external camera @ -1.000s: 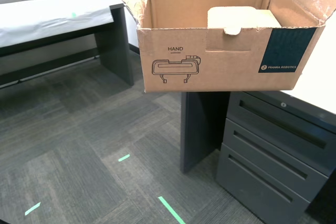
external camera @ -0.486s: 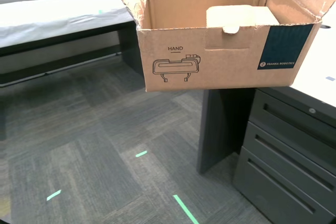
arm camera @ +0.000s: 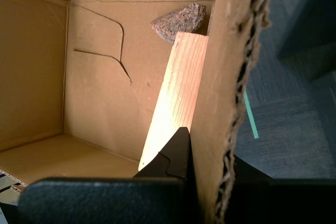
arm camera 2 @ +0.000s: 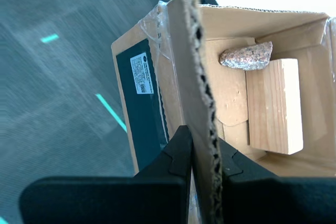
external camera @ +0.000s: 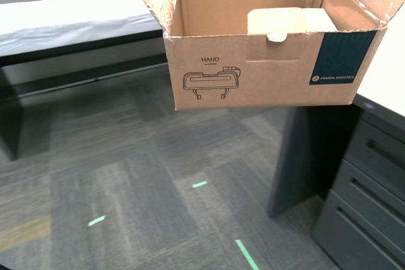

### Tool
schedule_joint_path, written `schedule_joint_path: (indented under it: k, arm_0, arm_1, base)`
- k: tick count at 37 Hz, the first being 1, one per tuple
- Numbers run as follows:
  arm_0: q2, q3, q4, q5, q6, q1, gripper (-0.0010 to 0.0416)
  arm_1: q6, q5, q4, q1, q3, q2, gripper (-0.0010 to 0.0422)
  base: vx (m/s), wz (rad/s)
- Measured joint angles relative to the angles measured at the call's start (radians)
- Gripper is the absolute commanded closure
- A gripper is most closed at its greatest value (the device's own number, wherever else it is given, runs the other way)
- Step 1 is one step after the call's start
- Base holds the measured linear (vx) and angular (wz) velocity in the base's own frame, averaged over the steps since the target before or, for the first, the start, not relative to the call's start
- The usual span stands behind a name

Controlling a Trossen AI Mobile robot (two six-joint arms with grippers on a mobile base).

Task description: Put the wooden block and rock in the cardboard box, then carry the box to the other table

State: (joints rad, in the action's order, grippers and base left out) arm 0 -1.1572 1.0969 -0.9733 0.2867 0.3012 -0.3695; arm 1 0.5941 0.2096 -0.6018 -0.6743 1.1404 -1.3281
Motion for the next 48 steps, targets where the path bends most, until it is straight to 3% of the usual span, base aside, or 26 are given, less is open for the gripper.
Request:
schedule_joint_path:
  k: [3,7,12,18,24,27,33,48]
  arm_0:
    - [0.000,0.000,-0.002,0.014,0.018,0.000,0.0406]
    - [0.000,0.000,-0.002,0.027,0.074,-0.002,0.0406]
    - [0.000,0.000,-0.002,0.027,0.082,-0.003,0.0406]
    - [0.000,0.000,0.021,0.027,0.080,-0.002,0.0406]
    - [0.000,0.000,0.029,0.027,0.080,-0.002,0.0406]
    - [0.000,0.000,0.029,0.027,0.065,-0.002,0.0406]
    - [0.000,0.000,0.030,0.027,0.046,-0.002,0.0406]
    - [0.000,0.000,0.033,0.028,0.035,-0.002,0.0406]
  arm_1:
    - [-0.054,-0.001,0.006,0.001,0.000,0.000,0.0413]
    - [-0.092,0.009,0.004,0.002,0.000,-0.002,0.0413]
    - [-0.101,0.047,0.001,0.002,0.000,-0.002,0.0413]
    - [-0.043,0.040,0.015,0.002,0.000,-0.002,0.0413]
    - [0.023,0.000,0.061,0.002,0.000,-0.002,0.0413]
    - [0.046,-0.023,0.079,0.002,0.000,-0.002,0.0413]
    - [0.101,-0.029,0.082,0.002,0.000,-0.002,0.0413]
    - [0.106,-0.030,0.084,0.002,0.000,-0.002,0.0413]
  base:
    - [0.061,0.370]
    - [0.058,0.301]
    - [0.052,0.210]
    - [0.046,0.127]
    - [0.039,0.043]
    - [0.034,-0.003]
    - [0.039,-0.028]
    - [0.067,-0.015]
